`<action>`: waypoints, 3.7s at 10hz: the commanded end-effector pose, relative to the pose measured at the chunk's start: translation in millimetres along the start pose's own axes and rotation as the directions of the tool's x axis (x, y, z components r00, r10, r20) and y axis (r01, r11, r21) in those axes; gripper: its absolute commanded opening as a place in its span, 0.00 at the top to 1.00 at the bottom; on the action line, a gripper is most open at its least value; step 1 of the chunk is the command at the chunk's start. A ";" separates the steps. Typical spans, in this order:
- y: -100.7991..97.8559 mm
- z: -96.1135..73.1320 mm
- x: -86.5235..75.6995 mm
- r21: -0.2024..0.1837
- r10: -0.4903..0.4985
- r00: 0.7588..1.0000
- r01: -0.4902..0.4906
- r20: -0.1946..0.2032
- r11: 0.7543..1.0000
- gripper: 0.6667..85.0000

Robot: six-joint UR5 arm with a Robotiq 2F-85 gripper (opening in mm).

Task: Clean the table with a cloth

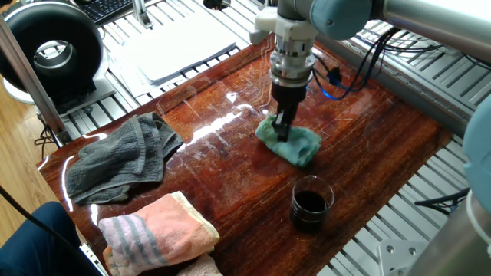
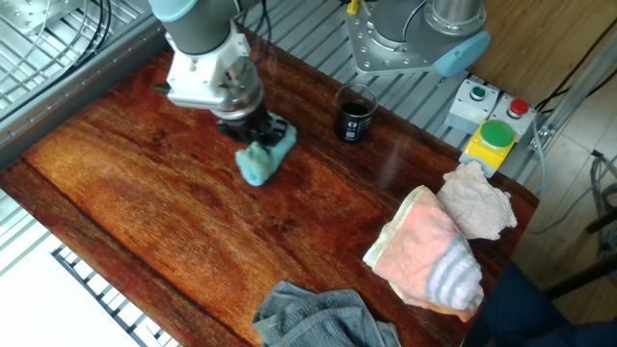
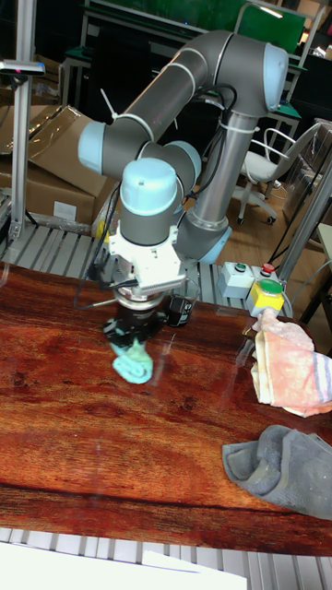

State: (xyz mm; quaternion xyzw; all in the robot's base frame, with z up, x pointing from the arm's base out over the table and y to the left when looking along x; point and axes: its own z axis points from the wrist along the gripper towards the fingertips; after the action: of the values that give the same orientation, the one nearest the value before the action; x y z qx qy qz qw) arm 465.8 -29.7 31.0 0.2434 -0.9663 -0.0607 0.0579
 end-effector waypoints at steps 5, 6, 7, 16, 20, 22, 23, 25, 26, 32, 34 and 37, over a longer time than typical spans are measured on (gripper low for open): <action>-83.0 -22.8 -6.0 0.189 -0.304 0.950 0.313 -0.076 0.931 0.99; -62.8 -16.9 1.8 0.119 -0.254 0.966 0.259 -0.055 0.959 0.99; -47.8 -11.1 10.0 0.075 -0.218 0.975 0.220 -0.042 0.973 0.99; 45.5 11.3 48.4 -0.132 0.036 0.999 -0.037 -0.010 0.991 0.99; 71.2 8.8 50.0 -0.213 0.116 0.993 -0.120 -0.032 0.970 0.99; 77.3 9.6 48.3 -0.231 0.131 0.991 -0.135 -0.030 0.964 0.99; 81.0 10.3 46.4 -0.242 0.141 0.990 -0.144 -0.029 0.960 0.99; 94.3 8.4 41.6 -0.291 0.172 0.985 -0.174 -0.032 0.941 0.99; 98.7 7.6 39.6 -0.308 0.183 0.983 -0.184 -0.032 0.933 0.99; 83.2 14.3 30.8 -0.261 0.152 0.988 -0.145 0.007 0.954 0.99; 57.4 17.7 36.4 -0.169 0.087 0.996 -0.084 0.010 0.982 0.99; 32.8 12.4 47.0 -0.110 -0.009 1.000 0.008 -0.013 0.994 0.99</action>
State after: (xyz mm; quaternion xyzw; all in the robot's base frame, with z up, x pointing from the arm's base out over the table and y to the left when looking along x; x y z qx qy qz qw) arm 401.5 -3.6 25.6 0.2114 -0.9647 -0.1346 0.0805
